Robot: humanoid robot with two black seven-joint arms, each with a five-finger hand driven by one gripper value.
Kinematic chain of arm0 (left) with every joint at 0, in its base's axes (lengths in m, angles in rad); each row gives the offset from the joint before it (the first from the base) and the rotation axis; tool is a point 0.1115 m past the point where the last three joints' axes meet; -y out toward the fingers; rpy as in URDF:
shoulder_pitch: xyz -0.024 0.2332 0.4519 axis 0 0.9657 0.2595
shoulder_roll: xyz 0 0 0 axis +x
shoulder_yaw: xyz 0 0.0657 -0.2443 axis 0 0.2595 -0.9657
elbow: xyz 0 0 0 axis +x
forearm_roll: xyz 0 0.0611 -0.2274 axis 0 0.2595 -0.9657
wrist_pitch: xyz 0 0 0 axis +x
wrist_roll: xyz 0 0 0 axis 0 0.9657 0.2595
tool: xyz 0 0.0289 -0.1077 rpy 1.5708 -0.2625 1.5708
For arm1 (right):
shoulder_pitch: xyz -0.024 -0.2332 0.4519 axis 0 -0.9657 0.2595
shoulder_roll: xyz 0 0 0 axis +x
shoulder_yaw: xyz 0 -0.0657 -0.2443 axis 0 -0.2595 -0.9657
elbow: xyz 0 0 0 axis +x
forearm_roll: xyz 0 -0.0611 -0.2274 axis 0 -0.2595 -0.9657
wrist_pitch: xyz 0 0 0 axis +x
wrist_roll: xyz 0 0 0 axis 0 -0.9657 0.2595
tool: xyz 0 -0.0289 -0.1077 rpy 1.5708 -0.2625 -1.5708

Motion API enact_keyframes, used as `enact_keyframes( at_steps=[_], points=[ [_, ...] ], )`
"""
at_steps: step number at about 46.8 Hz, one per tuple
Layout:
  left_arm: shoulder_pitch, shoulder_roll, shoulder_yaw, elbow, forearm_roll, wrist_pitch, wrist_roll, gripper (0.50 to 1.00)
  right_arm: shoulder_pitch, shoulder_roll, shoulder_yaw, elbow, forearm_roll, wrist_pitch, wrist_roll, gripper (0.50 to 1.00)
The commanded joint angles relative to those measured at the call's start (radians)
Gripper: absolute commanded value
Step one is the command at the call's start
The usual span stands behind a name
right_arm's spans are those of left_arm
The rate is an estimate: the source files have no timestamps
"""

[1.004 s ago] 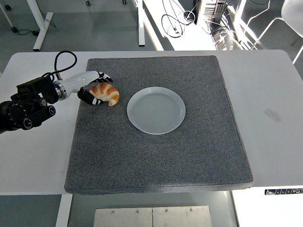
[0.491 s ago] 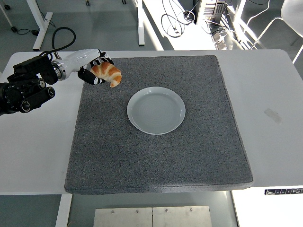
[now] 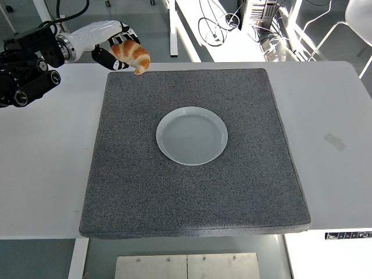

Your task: Place the bread on the plate

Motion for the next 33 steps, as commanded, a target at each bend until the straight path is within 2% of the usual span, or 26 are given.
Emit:
enact_keyframes(
  at_steps=[1,7,14,21,28,33],
  points=[
    [-0.004,-0.004,0.000,0.000,0.001,0.000,0.000,0.500,0.000,0.000,0.000,0.000,0.000,0.000,0.000,1.000],
    [-0.013,-0.016,0.001,0.004,0.001,-0.010,0.000,0.500,0.000,0.000,0.000,0.000,0.000,0.000,0.000,1.000],
    [-0.021,-0.068,0.003,0.041,0.001,-0.016,0.000,0.500,0.000,0.000,0.000,0.000,0.000,0.000,0.000,1.000],
    [-0.023,-0.152,0.003,0.090,0.001,-0.028,0.000,0.500,0.000,0.000,0.000,0.000,0.000,0.000,0.000,1.000],
    [-0.023,-0.304,0.004,0.188,0.001,-0.049,0.000,0.500,0.000,0.000,0.000,0.000,0.000,0.000,0.000,1.000],
    [-0.024,-0.309,0.004,0.213,0.001,-0.051,0.000,0.500,0.000,0.000,0.000,0.000,0.000,0.000,0.000,1.000]
  ],
)
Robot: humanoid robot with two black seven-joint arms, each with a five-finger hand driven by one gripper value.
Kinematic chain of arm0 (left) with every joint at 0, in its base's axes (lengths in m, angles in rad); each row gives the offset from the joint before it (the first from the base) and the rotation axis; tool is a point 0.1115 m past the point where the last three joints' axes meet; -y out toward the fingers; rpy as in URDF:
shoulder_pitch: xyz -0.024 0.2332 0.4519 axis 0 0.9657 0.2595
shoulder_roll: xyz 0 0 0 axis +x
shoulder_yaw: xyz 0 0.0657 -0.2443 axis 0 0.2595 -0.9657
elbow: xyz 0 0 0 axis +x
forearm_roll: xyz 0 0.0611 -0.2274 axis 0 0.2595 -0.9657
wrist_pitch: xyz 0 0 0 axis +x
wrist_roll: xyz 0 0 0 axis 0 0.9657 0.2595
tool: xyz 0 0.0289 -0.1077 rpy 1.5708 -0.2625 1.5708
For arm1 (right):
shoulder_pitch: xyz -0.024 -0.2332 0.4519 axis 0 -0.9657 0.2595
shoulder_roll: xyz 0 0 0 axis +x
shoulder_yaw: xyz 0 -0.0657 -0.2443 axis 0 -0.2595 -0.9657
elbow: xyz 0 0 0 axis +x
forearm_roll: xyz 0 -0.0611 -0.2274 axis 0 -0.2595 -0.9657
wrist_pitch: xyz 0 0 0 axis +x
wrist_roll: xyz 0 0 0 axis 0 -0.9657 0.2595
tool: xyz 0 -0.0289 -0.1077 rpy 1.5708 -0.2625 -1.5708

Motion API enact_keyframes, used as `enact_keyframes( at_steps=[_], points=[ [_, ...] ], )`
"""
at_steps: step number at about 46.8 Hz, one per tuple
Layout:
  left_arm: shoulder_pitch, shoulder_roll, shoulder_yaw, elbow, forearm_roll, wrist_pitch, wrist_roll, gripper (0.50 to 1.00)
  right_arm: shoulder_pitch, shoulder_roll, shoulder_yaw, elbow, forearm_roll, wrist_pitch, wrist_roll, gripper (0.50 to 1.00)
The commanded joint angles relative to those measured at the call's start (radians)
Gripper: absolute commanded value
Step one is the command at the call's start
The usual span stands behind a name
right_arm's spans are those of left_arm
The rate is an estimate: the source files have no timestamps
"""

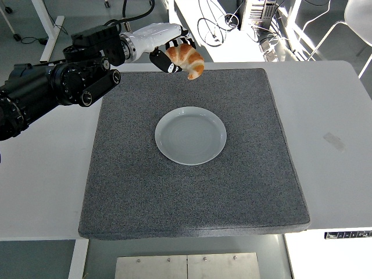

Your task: Place the bread on the plate

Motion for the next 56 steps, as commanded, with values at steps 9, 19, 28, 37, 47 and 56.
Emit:
enact_keyframes(
  at_steps=[9,19,28,37,47,56],
  points=[
    [-0.002,-0.003,0.003,0.009,0.010,-0.005,0.000,0.500,0.000,0.000,0.000,0.002,0.000,0.000,0.000,1.000],
    [-0.014,-0.003,0.034,0.005,0.009,-0.020,-0.020,0.500,0.000,0.000,0.000,0.000,0.000,0.000,0.000,1.000],
    [-0.020,-0.003,0.032,-0.052,0.009,-0.019,-0.083,0.500,0.000,0.000,0.000,0.000,0.000,0.000,0.000,1.000],
    [-0.019,-0.003,0.032,-0.106,0.024,-0.017,-0.139,0.500,0.000,0.000,0.000,0.000,0.000,0.000,0.000,1.000],
    [-0.008,-0.003,0.040,-0.159,0.046,-0.017,-0.139,0.500,0.000,0.000,0.000,0.000,0.000,0.000,0.000,1.000],
    [0.006,-0.003,0.150,-0.161,0.067,-0.022,-0.135,0.500,0.000,0.000,0.000,0.000,0.000,0.000,0.000,1.000]
  ],
)
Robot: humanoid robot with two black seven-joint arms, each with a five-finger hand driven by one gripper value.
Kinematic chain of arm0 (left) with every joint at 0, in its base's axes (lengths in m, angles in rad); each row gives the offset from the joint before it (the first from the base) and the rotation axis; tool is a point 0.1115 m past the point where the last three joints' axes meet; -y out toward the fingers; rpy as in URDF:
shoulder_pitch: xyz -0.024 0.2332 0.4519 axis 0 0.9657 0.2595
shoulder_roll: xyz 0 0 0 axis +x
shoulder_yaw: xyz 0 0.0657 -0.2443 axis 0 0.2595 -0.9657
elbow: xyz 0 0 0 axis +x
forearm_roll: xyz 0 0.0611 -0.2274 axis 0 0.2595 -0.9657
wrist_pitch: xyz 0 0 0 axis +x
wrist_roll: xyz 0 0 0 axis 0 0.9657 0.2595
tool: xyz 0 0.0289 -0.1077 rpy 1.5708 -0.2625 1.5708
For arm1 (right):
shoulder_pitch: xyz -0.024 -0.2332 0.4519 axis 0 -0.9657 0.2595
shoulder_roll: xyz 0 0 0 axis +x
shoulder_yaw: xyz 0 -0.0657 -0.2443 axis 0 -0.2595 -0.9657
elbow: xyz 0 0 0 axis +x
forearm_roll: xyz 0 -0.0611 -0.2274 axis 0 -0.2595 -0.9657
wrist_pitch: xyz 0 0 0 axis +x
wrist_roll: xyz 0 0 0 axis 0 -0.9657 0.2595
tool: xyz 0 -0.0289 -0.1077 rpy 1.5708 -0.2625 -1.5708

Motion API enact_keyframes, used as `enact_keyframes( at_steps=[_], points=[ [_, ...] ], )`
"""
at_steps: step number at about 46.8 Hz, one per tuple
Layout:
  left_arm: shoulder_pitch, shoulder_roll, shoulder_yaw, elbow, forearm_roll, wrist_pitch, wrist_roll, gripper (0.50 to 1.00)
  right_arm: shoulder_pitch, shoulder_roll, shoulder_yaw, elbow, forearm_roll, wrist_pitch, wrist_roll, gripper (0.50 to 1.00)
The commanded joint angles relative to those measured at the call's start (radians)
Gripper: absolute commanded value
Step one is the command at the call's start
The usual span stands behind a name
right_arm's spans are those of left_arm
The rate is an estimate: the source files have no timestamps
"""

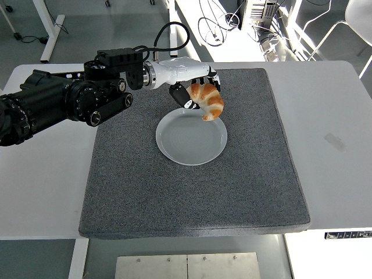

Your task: Place the bread on the plate

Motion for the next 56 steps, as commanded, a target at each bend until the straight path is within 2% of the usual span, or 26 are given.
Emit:
enact_keyframes(
  at_steps=[1,20,56],
  points=[
    [0.013,0.000,0.014,0.001,0.002,0.001,-0.001,0.500,0.000,0.000,0.000,0.000,0.000,0.000,0.000,1.000],
    [0.094,0.000,0.022,0.001,0.060,0.005,-0.002,0.500,0.000,0.000,0.000,0.000,0.000,0.000,0.000,1.000],
    [0.131,0.000,0.017,0.002,0.046,0.027,0.001,0.500,0.000,0.000,0.000,0.000,0.000,0.000,0.000,1.000]
  ],
)
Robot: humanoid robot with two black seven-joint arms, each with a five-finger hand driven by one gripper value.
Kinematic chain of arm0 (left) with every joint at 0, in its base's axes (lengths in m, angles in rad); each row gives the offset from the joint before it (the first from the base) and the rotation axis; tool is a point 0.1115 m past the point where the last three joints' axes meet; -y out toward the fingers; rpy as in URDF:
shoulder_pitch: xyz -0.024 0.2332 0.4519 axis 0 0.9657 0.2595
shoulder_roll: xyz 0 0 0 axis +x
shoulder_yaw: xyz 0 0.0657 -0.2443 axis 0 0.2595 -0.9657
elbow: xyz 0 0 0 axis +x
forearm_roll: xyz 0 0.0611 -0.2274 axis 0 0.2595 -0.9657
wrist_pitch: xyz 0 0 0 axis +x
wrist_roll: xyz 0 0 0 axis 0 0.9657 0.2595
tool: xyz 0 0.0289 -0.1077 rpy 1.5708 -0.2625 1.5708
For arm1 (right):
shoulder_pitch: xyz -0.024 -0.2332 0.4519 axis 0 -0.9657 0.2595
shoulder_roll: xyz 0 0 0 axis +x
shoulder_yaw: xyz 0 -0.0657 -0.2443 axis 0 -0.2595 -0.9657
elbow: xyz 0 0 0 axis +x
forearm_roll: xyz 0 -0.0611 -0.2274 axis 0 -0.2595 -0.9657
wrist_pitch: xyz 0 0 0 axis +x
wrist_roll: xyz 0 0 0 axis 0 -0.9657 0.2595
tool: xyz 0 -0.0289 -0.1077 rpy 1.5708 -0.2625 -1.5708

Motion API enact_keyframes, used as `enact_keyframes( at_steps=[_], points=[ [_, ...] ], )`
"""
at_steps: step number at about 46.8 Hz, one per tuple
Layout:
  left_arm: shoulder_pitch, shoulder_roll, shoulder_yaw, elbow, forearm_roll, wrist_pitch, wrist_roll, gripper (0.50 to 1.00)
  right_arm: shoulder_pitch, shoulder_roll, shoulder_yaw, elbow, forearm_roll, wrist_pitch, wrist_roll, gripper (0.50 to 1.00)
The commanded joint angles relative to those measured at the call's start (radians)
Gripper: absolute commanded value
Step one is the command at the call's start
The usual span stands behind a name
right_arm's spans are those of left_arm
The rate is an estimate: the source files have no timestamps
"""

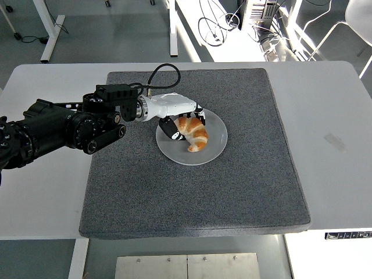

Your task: Place the bread on the plate

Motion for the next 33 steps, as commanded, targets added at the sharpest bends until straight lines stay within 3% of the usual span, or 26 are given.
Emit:
enact_keyframes(
  at_steps=[1,2,3,8,13,24,33],
  points=[
    [0.000,0.000,-0.005,0.000,-0.013,0.000,0.000,0.592,0.000,0.000,0.000,0.000,0.000,0.000,0.000,1.000],
    [0.000,0.000,-0.009,0.000,-0.014,0.000,0.000,0.676,0.000,0.000,0.000,0.000,0.000,0.000,0.000,1.000],
    [-0.001,0.000,-0.010,0.000,-0.014,0.000,0.000,0.720,0.000,0.000,0.000,0.000,0.000,0.000,0.000,1.000],
    [-0.005,0.000,-0.012,0.000,-0.016,-0.001,0.000,0.884,0.000,0.000,0.000,0.000,0.000,0.000,0.000,1.000],
    [-0.012,0.000,-0.013,-0.002,-0.022,-0.010,0.000,0.966,0.000,0.000,0.000,0.000,0.000,0.000,0.000,1.000],
    [-0.028,0.000,-0.015,-0.003,-0.030,-0.012,0.002,0.977,0.000,0.000,0.000,0.000,0.000,0.000,0.000,1.000],
    [-0.103,0.000,-0.059,-0.003,-0.088,-0.012,0.002,0.980,0.000,0.000,0.000,0.000,0.000,0.000,0.000,1.000]
  ],
)
